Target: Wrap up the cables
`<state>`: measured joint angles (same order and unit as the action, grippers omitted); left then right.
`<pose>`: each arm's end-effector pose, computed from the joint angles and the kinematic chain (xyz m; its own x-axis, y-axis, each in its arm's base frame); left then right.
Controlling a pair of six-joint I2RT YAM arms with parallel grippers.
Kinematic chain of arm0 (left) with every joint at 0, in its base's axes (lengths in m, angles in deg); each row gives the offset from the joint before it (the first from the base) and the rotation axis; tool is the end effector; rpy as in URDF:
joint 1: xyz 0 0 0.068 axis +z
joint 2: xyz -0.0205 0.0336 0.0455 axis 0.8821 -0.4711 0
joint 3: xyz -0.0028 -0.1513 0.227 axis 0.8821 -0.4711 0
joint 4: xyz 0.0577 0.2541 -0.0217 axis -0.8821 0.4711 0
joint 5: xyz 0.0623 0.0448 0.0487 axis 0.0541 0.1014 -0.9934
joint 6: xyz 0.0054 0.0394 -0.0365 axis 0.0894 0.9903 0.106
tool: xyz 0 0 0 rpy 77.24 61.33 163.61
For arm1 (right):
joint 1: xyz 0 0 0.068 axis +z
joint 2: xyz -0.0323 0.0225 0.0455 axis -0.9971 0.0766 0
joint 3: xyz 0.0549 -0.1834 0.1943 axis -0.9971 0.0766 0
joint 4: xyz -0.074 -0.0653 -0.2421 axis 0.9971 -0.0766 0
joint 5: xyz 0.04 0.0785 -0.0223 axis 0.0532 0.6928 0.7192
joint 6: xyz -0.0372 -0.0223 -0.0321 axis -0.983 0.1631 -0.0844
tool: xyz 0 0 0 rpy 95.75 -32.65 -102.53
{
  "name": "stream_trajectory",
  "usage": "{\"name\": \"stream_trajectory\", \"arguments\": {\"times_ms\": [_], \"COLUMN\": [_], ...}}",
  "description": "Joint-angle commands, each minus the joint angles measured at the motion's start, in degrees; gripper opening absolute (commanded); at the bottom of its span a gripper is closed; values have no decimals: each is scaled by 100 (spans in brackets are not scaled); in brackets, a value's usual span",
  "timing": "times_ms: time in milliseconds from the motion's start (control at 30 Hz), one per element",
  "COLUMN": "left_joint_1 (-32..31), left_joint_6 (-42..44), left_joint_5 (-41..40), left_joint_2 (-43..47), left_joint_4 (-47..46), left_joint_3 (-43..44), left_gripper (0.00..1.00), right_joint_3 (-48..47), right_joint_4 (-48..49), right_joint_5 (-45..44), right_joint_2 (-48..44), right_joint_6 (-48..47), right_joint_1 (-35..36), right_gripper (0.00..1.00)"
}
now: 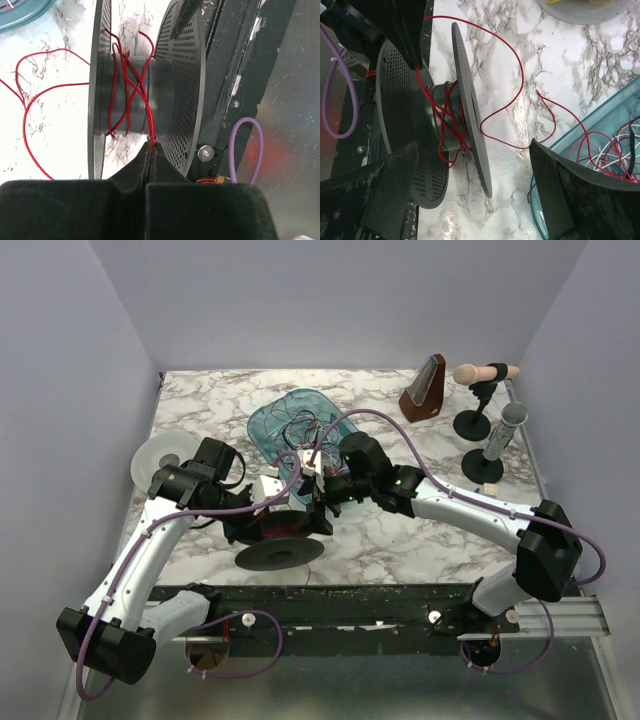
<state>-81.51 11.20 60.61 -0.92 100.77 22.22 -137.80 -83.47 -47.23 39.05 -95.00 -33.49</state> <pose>0.1443 -0.0745 0.3161 -0.3803 0.6951 -0.6101 0.9248 0.2954 -0.2398 0.1946 0.2843 0.2943 -0.0201 -0.3905 -0.9204 -0.9995 -0.0151 0.0283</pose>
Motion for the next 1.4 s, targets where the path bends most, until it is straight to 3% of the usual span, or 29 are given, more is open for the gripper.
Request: {"name": "stream_trajectory", "arguments": {"times_ms": [0, 267, 433, 500, 567, 633, 933, 967, 1067, 1133, 1267, 1367], "left_joint_1": [-16, -16, -16, -16, -16, -16, -16, -16, -16, -16, -16, -16], "left_joint_6": [-168, -449, -423, -449, -502, -511, -818, -783, -556, -380, -238, -299], "left_joint_5": [-88, -186, -247, -212, -177, -212, -659, -738, -792, -617, -511, -511], "left_joint_2": [-15, -156, -200, -165, -156, -156, 55, 81, 186, 239, 205, 91], "left_joint_4": [-137, -523, -576, -620, -664, -717, -1078, -1016, -622, -306, -75, -478], "left_joint_3": [72, 142, 63, 37, 28, -33, -148, -70, 255, 562, 1107, 1101], "left_gripper": [0, 0, 0, 0, 0, 0, 0, 5, 39, 54, 68, 79], "right_joint_3": [-60, -350, -525, -622, -657, -658, -815, -816, -851, -868, -842, -851], "right_joint_4": [-5, -128, -172, -190, -190, -190, -532, -532, -611, -681, -743, -752], "right_joint_5": [279, 481, 507, 569, 639, 657, 824, 850, 930, 1000, 1105, 1149], "right_joint_2": [125, 749, 1057, 1154, 1180, 1172, 1225, 1216, 1216, 1216, 1190, 1172], "right_joint_6": [-201, -640, -798, -816, -842, -869, -1255, -1282, -1404, -1466, -1537, -1572], "right_joint_1": [0, 0, 0, -9, -17, -26, -26, -35, -26, -26, -35, -26], "right_gripper": [99, 91, 80, 72, 53, 42, 19, 16, 3, 1, 1, 1]}}
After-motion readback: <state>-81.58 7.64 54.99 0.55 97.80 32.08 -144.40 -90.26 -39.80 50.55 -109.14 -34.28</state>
